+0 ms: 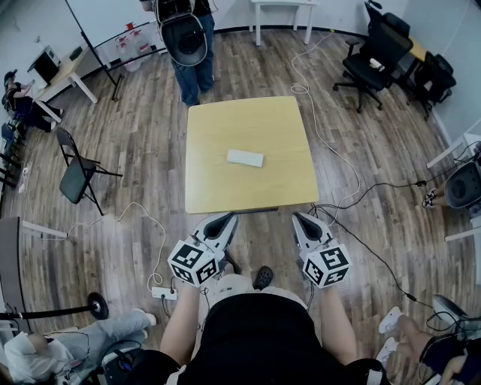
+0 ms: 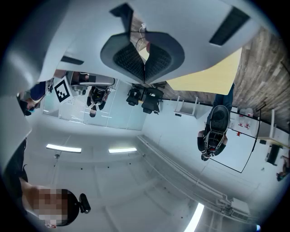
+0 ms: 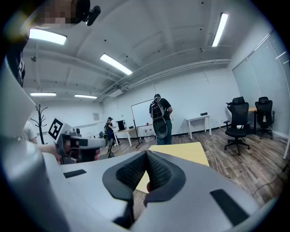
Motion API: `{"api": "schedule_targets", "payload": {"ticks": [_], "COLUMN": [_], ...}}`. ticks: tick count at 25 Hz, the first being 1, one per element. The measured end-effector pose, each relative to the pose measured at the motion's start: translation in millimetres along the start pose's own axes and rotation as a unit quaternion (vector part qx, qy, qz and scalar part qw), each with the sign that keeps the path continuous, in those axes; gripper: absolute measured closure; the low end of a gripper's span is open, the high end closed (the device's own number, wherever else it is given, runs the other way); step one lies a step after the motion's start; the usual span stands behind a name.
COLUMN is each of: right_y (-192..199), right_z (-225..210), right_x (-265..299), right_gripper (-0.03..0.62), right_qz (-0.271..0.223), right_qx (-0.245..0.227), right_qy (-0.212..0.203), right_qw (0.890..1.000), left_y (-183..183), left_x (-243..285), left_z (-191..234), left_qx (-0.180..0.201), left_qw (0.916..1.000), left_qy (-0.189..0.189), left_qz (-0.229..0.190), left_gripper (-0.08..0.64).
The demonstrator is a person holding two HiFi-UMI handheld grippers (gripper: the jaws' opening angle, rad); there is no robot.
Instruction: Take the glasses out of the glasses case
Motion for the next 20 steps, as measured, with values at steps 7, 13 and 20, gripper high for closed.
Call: {"api": "schedule_targets", "payload": {"ticks": [7, 13, 20], "right_y": [0, 2, 9], "right_z": [4, 2, 0], "right_x": [-1, -6, 0], "right_gripper": [0.578, 0.575, 0.575], "right_qz": [-0.010, -0.014, -0.006], "right_qx": [-0.005, 0.004, -0.002], "right_qy": [0.005, -0.006, -0.017], "right_qw": [1.000, 1.000, 1.000], "left_y": [2, 5, 13], "left_x": [-2, -4, 1], "left_z": [-2, -10, -13], "left_qx": [-0.005, -0.005, -0.005], "left_qw": [1.0000, 0.9999, 0.9997], "left_qy": [-0.004, -0.013, -0.016], "left_qz": [-0.003, 0.007, 0.017], "left_gripper": [0.537, 0.537, 0.537]}}
Point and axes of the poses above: the fingertips, and each gripper's own axes: x forward along the fingers, z to its left, y out of its underside, the point moved 2 cm from there along -x, backward along the fingers, and after that the axes turned 15 degrees about x, right-handed, at the moved point
